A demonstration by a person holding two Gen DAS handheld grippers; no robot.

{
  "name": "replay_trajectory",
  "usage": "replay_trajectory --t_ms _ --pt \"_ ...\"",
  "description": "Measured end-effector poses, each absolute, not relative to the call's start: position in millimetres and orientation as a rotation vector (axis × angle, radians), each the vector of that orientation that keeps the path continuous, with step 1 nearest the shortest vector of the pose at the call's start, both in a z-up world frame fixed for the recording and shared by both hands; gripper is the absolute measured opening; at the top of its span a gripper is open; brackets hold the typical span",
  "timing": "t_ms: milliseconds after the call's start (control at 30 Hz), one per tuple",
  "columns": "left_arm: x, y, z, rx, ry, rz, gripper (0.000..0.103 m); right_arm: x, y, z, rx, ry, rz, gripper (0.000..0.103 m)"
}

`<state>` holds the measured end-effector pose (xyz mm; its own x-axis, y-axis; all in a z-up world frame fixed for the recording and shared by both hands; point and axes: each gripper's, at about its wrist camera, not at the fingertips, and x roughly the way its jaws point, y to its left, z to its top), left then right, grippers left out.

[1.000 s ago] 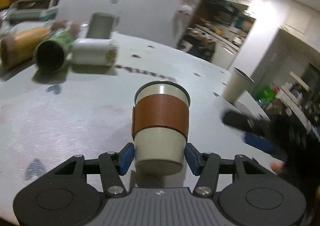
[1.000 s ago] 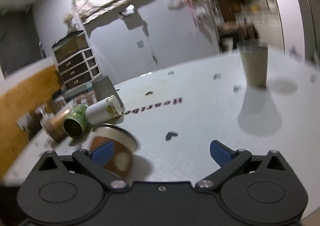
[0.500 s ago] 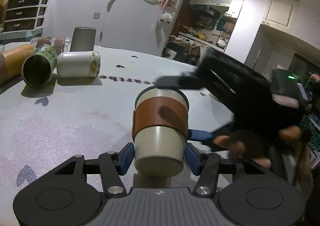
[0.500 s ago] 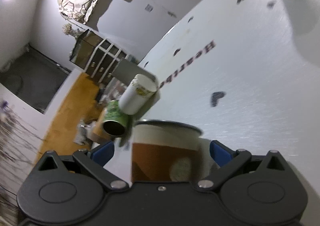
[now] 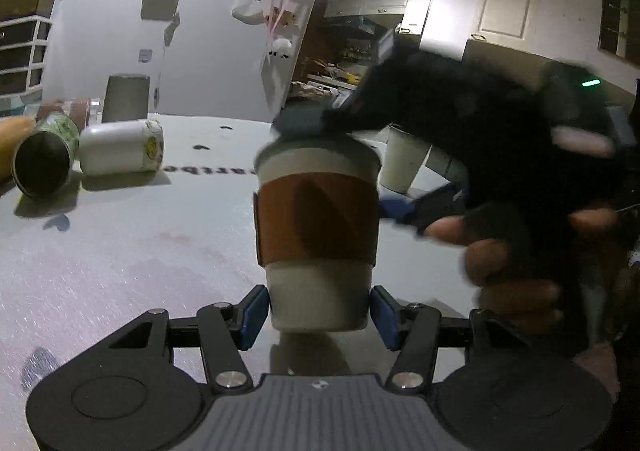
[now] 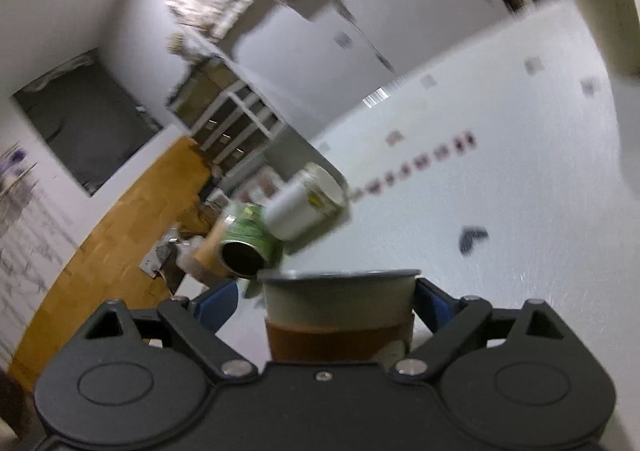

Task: Flip cup upright
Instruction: 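Grasp the cup rim with the right gripper while the left gripper holds its base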

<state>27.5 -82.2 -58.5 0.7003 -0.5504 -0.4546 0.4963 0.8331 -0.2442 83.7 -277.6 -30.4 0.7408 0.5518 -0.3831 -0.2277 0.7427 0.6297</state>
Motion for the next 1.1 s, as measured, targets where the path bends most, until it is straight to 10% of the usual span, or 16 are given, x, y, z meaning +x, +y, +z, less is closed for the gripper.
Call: replay_trajectory --t_ms 500,1100 --pt "26.0 -96.5 -76.2 -0.058 0.565 -0.6 0.055 12.3 -228.3 -2.8 0.013 0.429 0.303 0.093" --pt "23.3 -100.9 -76.9 -0.021 0.551 -0.594 0.054 8.3 -226.1 -4.8 0.012 0.44 0.314 0.096"
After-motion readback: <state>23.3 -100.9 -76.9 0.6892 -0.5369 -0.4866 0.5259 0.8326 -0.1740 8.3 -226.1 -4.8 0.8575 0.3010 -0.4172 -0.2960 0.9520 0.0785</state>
